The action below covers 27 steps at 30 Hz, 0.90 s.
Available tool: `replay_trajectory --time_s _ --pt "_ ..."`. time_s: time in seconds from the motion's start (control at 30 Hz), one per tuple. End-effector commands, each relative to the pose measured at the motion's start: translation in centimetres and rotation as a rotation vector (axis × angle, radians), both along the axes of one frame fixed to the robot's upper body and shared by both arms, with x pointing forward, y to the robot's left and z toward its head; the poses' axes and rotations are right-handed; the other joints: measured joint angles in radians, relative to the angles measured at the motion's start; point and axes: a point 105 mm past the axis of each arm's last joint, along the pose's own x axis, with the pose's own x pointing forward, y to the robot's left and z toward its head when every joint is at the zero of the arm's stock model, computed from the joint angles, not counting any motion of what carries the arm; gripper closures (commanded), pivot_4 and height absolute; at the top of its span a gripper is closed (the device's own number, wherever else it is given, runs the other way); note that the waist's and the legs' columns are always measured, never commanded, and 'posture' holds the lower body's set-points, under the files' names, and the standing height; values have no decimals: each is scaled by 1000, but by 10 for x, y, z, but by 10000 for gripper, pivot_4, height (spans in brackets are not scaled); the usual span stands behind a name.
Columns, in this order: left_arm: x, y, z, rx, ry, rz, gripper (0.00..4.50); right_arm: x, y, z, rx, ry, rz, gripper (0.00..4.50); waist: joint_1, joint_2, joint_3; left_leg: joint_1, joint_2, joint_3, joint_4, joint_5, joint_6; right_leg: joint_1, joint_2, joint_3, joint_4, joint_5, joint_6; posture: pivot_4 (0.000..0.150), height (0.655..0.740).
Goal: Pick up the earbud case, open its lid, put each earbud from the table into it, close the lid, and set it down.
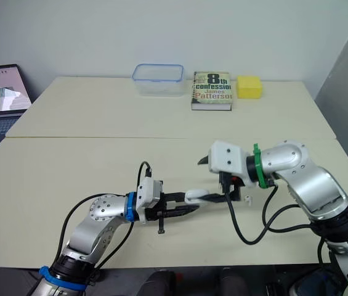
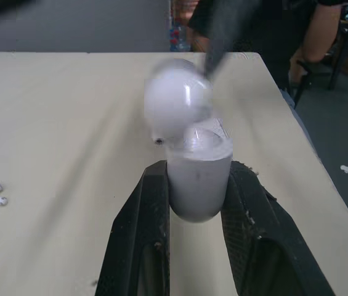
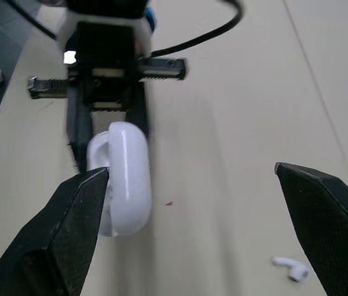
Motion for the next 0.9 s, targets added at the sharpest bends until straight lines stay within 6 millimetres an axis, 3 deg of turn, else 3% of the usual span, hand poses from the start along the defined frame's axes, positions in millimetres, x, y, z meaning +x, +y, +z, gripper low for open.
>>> replay_trajectory --time_s 0.03,0.33,0.47,0.63,0.9 --pt "-1 -1 7 -14 -41 -21 37499 0 -3 15 26 -32 -9 0 0 0 0 0 0 0 0 0 0 0 0 0 0 0 0 1500 7400" --pt "10 3 18 -97 -43 87 37499 -5 -15 25 64 3 -27 0 1 0 0 0 0 0 0 0 0 0 0 0 0 0 0 1500 7400" --pt "22 18 24 -178 3 243 37499 -7 -33 28 103 -23 -90 0 2 0 0 0 0 0 0 0 0 0 0 0 0 0 0 1500 7400" --pt "23 37 28 -254 57 368 37499 -15 -59 19 153 -131 -177 0 2 0 0 0 0 0 0 0 0 0 0 0 0 0 0 1500 7400" --pt "33 65 30 -236 -60 446 37499 -32 -112 1 186 -70 -343 0 5 0 0 1 0 1 0 0 0 2 0 0 0 0 0 1500 7400"
